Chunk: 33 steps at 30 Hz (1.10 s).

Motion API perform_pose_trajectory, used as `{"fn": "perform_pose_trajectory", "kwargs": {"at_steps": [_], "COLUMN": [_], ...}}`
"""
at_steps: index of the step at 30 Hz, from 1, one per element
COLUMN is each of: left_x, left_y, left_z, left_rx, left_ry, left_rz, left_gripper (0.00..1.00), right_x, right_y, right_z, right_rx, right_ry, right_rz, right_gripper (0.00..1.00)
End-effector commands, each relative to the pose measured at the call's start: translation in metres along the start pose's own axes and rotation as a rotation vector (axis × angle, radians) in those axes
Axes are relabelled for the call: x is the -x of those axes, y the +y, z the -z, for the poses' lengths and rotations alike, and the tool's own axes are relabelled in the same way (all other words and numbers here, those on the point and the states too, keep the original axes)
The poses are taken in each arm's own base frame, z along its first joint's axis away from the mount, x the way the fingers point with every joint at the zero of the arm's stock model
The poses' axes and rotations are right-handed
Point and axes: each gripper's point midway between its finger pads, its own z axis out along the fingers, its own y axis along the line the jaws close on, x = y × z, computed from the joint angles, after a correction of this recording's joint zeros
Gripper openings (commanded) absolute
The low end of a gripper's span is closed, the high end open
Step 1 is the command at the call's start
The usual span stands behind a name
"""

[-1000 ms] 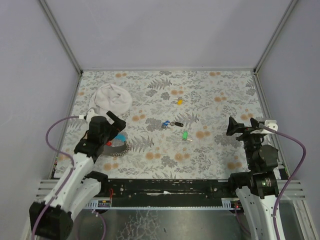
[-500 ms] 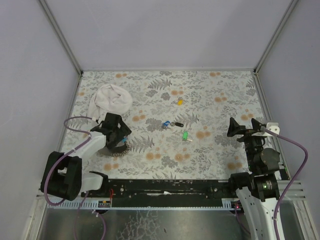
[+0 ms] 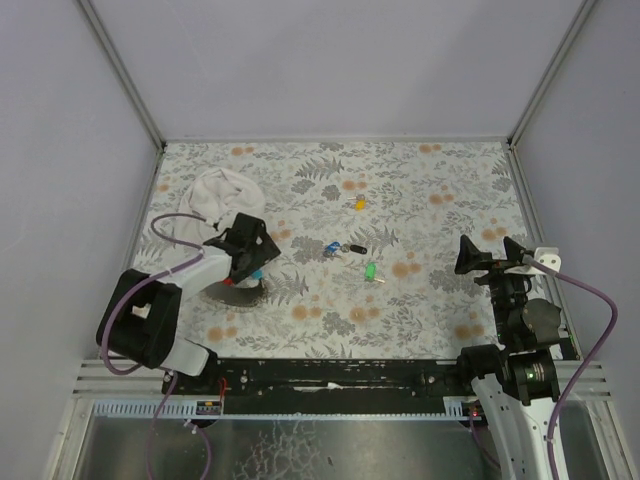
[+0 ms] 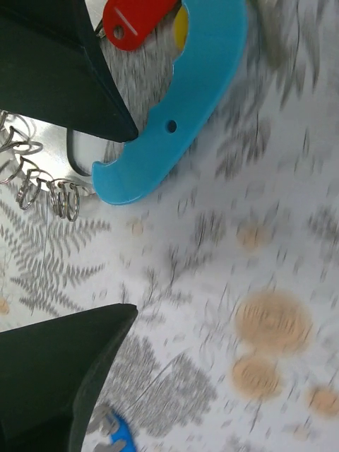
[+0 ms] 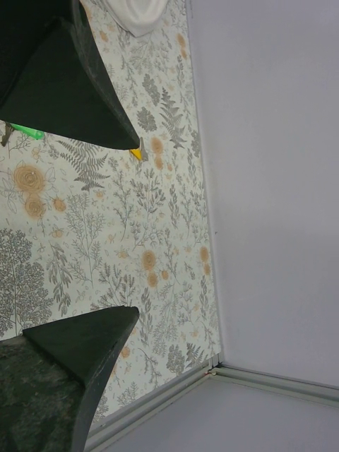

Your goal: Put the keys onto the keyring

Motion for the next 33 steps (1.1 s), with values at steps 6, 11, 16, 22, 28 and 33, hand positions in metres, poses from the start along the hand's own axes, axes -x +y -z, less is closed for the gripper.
{"fn": "perform_pose_trajectory", "kwargs": {"at_steps": [6, 11, 16, 22, 28, 33], "left_x": [-0.069, -0.078, -0.061, -0.034, -0.017, -0.010], "left_y": [-0.096, -0.146, -0.158, -0.145, -0.116, -0.079], "left_z": [-0.006, 0.006, 0.023, 0.044, 0.050, 0.048], "left_rx": [-0.241, -0.337, -0.377, -0.351, -0.394, -0.436], "left_ry": [0.165, 0.171, 0.109, 0.011, 0.019, 0.047], "left_rz": [-0.092, -0.167, -0.192, -0.228, -0.157, -0.033], "left_gripper": [0.94, 0.94, 0.94, 0.96, 0.96, 0.96], "right_x": [0.028, 0.026, 0.024, 0.009, -0.020, -0.060], "right_y": [0.005, 0.006, 0.015, 0.041, 0.080, 0.108], "right_z": [0.004, 0.003, 0.003, -0.006, -0.017, -0.024], "right_rx": [0.020, 0.028, 0.076, 0.200, 0.397, 0.548], "right_ry": [-0.092, -0.084, -0.052, 0.061, 0.291, 0.494], "right_rz": [-0.005, -0.005, -0.009, -0.051, -0.098, -0.176], "right_gripper": [0.99, 0.99, 0.99, 0.99, 0.99, 0.99]}}
